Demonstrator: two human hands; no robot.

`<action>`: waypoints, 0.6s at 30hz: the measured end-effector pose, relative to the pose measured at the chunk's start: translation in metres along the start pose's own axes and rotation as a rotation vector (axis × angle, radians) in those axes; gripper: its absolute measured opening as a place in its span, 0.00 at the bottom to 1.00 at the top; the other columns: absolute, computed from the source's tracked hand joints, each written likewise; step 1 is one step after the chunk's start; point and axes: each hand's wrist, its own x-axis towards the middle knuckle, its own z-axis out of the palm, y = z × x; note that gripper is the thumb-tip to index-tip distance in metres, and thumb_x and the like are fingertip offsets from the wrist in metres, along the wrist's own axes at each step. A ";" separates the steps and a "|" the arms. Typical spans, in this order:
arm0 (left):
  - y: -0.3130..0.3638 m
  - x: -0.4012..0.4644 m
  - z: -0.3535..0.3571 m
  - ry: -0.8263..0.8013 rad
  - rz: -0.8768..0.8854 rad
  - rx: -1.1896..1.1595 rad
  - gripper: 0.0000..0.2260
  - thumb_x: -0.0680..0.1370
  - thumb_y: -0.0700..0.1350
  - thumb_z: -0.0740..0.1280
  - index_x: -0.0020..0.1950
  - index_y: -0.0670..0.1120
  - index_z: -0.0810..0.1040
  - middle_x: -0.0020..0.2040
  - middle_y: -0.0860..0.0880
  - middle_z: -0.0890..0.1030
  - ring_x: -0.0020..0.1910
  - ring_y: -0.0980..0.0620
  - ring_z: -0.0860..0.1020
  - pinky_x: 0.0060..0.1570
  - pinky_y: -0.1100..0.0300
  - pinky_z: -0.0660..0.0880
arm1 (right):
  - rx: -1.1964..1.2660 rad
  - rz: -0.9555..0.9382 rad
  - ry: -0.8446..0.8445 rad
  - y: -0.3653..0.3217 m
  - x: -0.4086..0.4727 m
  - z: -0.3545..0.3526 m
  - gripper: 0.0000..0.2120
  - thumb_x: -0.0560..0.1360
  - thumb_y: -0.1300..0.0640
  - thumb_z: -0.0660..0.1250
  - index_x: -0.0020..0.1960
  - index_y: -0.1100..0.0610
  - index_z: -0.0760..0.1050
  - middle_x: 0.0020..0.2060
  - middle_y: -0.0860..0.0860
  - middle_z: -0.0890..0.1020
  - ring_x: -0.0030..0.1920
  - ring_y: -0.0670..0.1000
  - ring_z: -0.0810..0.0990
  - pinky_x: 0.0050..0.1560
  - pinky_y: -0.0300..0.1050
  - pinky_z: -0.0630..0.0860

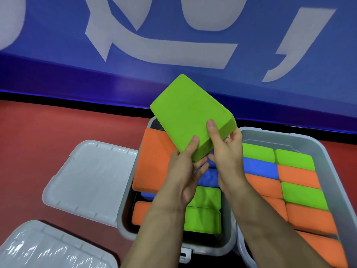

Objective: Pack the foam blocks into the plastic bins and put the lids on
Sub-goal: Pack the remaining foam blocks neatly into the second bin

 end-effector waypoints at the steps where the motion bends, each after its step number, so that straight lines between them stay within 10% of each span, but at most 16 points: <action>1: -0.002 0.000 0.000 -0.003 -0.008 0.020 0.22 0.77 0.55 0.72 0.70 0.51 0.76 0.62 0.50 0.83 0.61 0.45 0.82 0.69 0.46 0.72 | 0.024 0.003 0.022 0.000 0.002 0.002 0.28 0.69 0.44 0.78 0.63 0.51 0.73 0.51 0.45 0.86 0.53 0.48 0.85 0.59 0.59 0.80; 6: 0.001 -0.001 -0.002 0.202 0.047 0.211 0.22 0.76 0.58 0.71 0.66 0.49 0.77 0.49 0.54 0.82 0.48 0.52 0.77 0.49 0.55 0.75 | -0.118 -0.184 0.072 0.000 0.015 -0.001 0.33 0.69 0.50 0.80 0.70 0.52 0.70 0.57 0.48 0.84 0.57 0.47 0.83 0.63 0.56 0.78; 18: 0.039 -0.025 -0.028 0.392 0.500 0.960 0.27 0.79 0.60 0.66 0.75 0.51 0.67 0.71 0.50 0.70 0.69 0.50 0.71 0.66 0.56 0.67 | -1.535 -0.461 -0.433 -0.027 0.110 -0.018 0.45 0.71 0.37 0.74 0.81 0.45 0.55 0.73 0.49 0.68 0.70 0.56 0.69 0.63 0.53 0.70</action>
